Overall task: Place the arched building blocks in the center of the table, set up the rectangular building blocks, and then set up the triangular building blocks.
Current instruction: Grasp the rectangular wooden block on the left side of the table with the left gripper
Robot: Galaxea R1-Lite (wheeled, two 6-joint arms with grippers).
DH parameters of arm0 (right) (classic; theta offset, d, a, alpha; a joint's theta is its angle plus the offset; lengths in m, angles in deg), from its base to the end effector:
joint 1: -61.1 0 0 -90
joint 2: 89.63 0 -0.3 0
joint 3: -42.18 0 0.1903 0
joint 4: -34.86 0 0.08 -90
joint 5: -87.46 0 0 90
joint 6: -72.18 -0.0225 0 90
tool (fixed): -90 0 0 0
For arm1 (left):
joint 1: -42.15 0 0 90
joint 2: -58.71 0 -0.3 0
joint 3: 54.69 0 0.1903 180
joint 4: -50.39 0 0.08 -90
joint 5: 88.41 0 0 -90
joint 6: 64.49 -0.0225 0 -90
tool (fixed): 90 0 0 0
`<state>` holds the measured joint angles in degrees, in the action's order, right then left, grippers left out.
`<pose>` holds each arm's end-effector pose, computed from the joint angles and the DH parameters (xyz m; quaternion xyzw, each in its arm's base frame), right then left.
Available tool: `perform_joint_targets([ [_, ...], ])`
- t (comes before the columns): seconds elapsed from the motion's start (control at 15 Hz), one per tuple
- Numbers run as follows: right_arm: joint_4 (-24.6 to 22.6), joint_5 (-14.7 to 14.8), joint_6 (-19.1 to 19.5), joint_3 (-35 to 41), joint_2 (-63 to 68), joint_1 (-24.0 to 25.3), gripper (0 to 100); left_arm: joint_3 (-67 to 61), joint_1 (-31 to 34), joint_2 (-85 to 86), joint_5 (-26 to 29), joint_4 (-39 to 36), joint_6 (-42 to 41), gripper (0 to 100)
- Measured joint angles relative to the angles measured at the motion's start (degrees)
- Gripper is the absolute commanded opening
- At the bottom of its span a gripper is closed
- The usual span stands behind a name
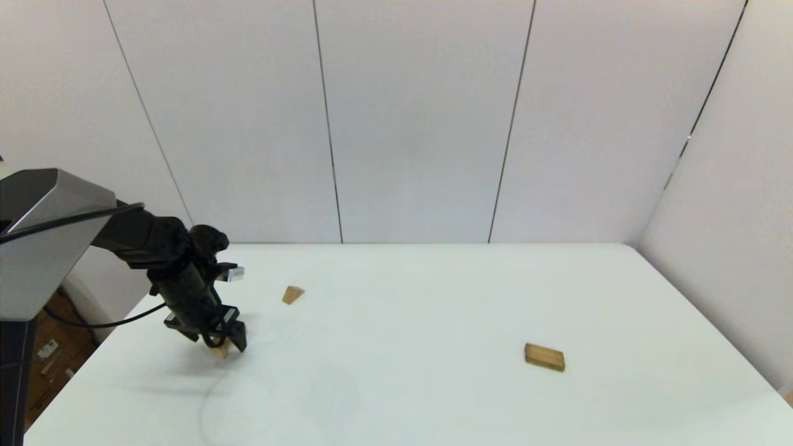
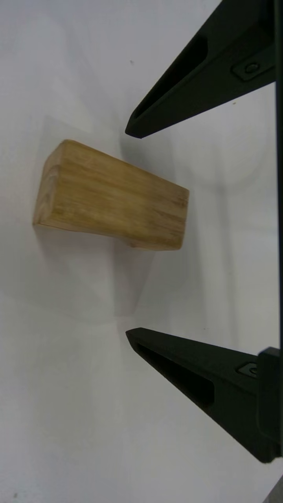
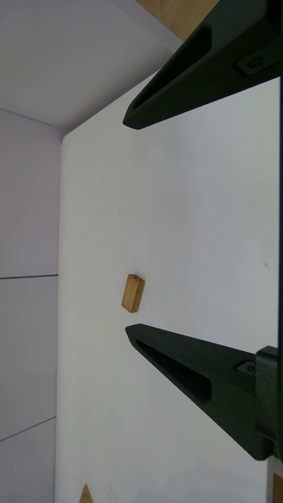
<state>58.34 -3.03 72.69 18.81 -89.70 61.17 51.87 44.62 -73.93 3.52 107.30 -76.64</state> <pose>-0.0229 0.0002 0.0753 -0.0044 0.0003 0.0049 1.0000 0.3863 0.0159 0.0353 0.0540 0.6587 -0.0666 0.7475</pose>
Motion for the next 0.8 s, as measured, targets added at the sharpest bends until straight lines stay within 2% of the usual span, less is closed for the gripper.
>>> perform_joint_targets([
  [0.8, 0.0, 0.0, 0.0, 0.0, 0.0, 0.0, 100, 4.1, 0.0, -2.0, 1.2, 0.6, -1.8, 100],
])
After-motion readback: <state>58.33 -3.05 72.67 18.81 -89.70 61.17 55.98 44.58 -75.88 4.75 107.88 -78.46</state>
